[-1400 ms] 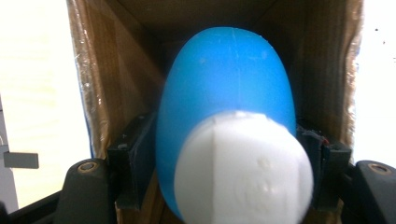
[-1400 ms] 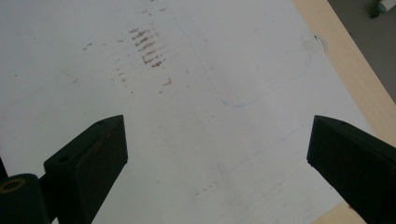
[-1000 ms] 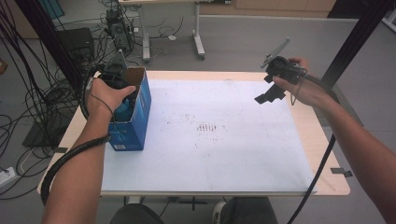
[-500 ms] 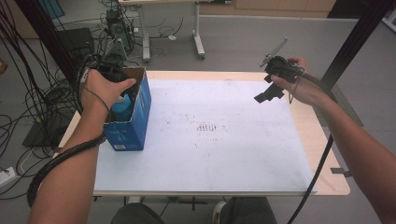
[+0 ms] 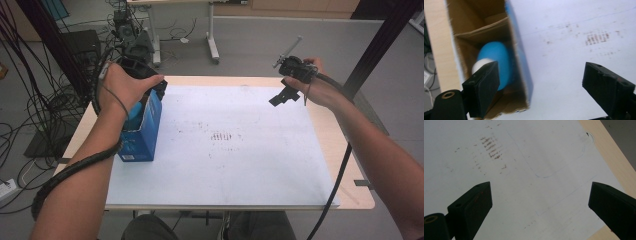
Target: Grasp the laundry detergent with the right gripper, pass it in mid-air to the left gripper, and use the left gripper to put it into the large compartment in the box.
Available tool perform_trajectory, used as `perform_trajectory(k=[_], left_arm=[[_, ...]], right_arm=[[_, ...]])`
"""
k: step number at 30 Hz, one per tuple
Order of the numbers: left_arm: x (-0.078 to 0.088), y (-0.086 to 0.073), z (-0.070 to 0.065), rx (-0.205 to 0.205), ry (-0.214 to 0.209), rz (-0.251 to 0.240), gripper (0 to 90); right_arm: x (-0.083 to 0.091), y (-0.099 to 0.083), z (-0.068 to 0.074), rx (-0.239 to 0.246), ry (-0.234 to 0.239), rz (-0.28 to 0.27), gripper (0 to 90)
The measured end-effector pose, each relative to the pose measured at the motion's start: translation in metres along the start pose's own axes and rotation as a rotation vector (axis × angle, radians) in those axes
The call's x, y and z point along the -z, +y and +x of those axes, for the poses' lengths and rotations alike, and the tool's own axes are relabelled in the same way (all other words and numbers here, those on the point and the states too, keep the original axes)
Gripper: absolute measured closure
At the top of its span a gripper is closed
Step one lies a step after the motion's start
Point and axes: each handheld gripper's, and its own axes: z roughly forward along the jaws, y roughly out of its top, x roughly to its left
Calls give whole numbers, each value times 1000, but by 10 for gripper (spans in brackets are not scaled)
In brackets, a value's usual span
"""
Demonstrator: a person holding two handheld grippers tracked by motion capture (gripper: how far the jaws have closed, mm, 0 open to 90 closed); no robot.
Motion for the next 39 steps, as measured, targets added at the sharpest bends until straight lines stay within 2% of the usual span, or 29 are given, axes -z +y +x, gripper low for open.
perform_trajectory(k=[8, 17, 23, 39], left_arm=[[-1, 10, -33, -61, -47, -18, 108], [0, 14, -57, -106, -80, -34, 96], [-7, 12, -63, -127, -96, -17, 96], [-15, 9, -61, -127, -112, -10, 97]], right_arm=[[0, 3, -4, -12, -5, 16, 51], [2, 5, -8, -28, -16, 37, 52], [0, 7, -9, -39, -23, 51, 52], [-6, 11, -9, -36, -27, 78, 52]])
